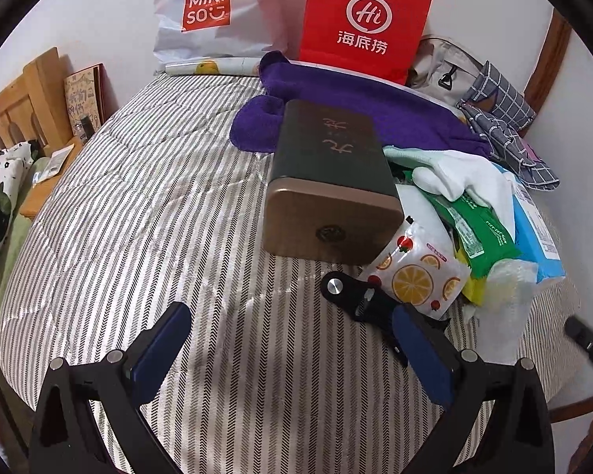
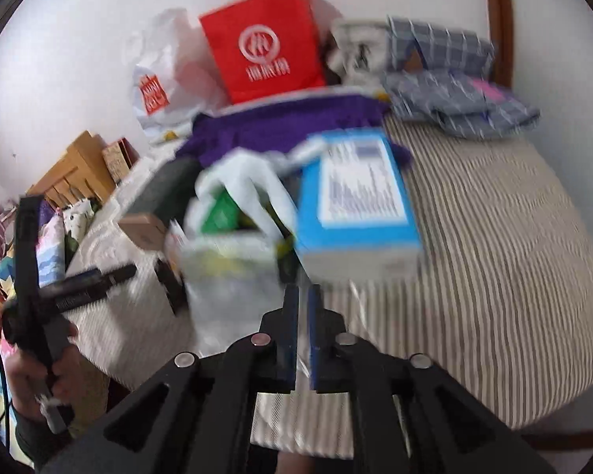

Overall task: Organize soft objects
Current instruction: 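Reach into the pile and grasp the clear drawstring pouch with the right gripper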

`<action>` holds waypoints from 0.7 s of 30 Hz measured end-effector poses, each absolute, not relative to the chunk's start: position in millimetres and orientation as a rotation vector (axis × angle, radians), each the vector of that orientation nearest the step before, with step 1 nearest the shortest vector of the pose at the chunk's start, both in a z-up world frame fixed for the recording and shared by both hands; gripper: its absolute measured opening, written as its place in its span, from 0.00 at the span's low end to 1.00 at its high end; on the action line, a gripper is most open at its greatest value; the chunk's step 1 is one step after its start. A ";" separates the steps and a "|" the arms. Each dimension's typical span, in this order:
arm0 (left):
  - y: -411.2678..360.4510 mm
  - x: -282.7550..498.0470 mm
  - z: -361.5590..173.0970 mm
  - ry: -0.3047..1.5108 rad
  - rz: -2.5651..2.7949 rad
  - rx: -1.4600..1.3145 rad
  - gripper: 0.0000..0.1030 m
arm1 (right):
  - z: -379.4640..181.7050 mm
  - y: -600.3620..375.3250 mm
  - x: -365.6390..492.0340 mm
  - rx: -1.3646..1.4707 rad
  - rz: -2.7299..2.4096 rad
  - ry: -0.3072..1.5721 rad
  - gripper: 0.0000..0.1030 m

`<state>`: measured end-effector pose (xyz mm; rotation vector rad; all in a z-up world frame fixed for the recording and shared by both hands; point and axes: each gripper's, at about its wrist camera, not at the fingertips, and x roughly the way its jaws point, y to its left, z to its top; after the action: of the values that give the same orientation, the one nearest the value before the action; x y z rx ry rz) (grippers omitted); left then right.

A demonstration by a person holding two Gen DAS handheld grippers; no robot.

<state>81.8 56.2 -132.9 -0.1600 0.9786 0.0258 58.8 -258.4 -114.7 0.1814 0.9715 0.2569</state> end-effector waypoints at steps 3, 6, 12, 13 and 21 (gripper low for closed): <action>55.8 82.2 -134.3 0.984 0.030 -0.157 0.99 | -128.2 -244.5 54.9 0.165 0.293 0.988 0.43; 58.6 80.8 -134.8 0.987 0.034 -0.156 0.99 | -134.7 -220.7 51.2 0.102 0.309 0.935 0.80; 68.1 78.7 -136.8 0.988 0.047 -0.160 0.99 | -142.7 -172.5 61.5 0.021 0.319 0.957 0.81; 68.9 78.9 -137.6 0.989 0.048 -0.161 0.99 | -144.8 -165.5 64.5 0.016 0.318 0.960 0.81; 59.8 85.4 -145.0 1.005 -0.008 -0.174 0.99 | -160.8 -163.2 78.0 -0.025 0.229 0.964 0.29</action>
<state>85.4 59.8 -145.0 -0.1745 1.0047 -0.0081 78.0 -163.2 -160.8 -0.0254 0.9638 0.2290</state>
